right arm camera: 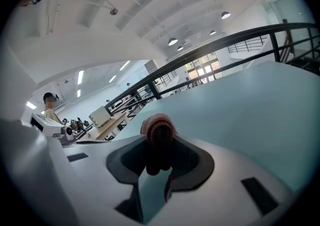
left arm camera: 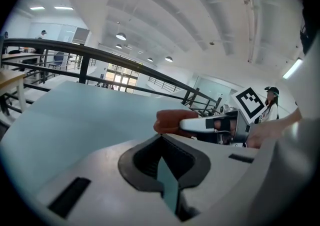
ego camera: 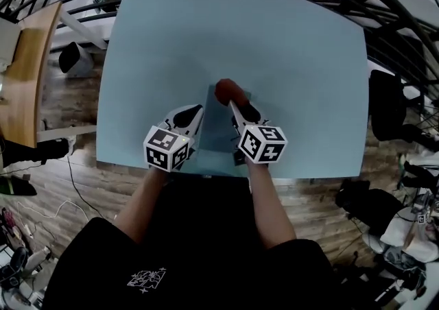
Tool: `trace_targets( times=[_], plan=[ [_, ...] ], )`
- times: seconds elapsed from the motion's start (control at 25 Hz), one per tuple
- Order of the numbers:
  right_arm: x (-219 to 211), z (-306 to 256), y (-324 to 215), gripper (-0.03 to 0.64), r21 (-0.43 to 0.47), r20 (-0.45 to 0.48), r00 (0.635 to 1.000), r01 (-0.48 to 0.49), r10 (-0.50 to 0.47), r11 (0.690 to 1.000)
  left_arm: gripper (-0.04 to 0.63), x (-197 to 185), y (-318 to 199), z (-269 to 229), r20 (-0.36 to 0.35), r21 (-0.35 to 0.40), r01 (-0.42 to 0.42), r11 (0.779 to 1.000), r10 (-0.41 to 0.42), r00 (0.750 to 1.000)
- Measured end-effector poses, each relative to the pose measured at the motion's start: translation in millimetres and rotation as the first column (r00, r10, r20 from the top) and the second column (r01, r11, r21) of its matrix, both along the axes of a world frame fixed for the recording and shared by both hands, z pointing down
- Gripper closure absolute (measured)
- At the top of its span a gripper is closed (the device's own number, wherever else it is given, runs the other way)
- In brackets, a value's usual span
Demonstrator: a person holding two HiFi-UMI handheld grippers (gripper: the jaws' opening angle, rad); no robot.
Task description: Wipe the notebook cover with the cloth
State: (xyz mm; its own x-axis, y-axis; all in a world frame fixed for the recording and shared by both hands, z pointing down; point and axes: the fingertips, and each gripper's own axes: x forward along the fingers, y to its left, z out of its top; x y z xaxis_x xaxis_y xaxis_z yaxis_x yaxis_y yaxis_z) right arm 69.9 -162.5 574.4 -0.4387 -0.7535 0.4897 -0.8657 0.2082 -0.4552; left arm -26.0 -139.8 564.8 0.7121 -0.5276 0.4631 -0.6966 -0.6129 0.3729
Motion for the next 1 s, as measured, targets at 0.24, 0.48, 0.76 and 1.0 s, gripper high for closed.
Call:
trace_targets(
  times=[0.24,0.48,0.76,1.0],
  plan=[
    [-22.3,18.0,-8.9,0.507,-0.034,-0.018,1.0,0.022,-0.023,0.999,0.603,-9.6,-8.6,5.4,0.006,-0.002,0.005,1.0,-0.005,1.0],
    [-29.1,33.3,-12.6,0.507,-0.06,-0.016,0.999,0.028,-0.029,0.998,0.603,-7.1,-16.4,12.2,0.012,-0.01,0.004,1.0,-0.004,1.0],
    [-41.8,35.8,-26.1,0.506,-0.057,0.022,0.999,0.026,-0.025,0.998,0.603,-12.3,-30.9,16.5,0.023,-0.008,0.012,1.0,-0.011,1.0],
    [-47.0,50.2,-28.8,0.506,-0.091,0.025,1.0,0.017,-0.014,0.996,0.603,-16.2,-35.3,20.6,0.026,-0.014,0.019,1.0,-0.019,0.999]
  ],
)
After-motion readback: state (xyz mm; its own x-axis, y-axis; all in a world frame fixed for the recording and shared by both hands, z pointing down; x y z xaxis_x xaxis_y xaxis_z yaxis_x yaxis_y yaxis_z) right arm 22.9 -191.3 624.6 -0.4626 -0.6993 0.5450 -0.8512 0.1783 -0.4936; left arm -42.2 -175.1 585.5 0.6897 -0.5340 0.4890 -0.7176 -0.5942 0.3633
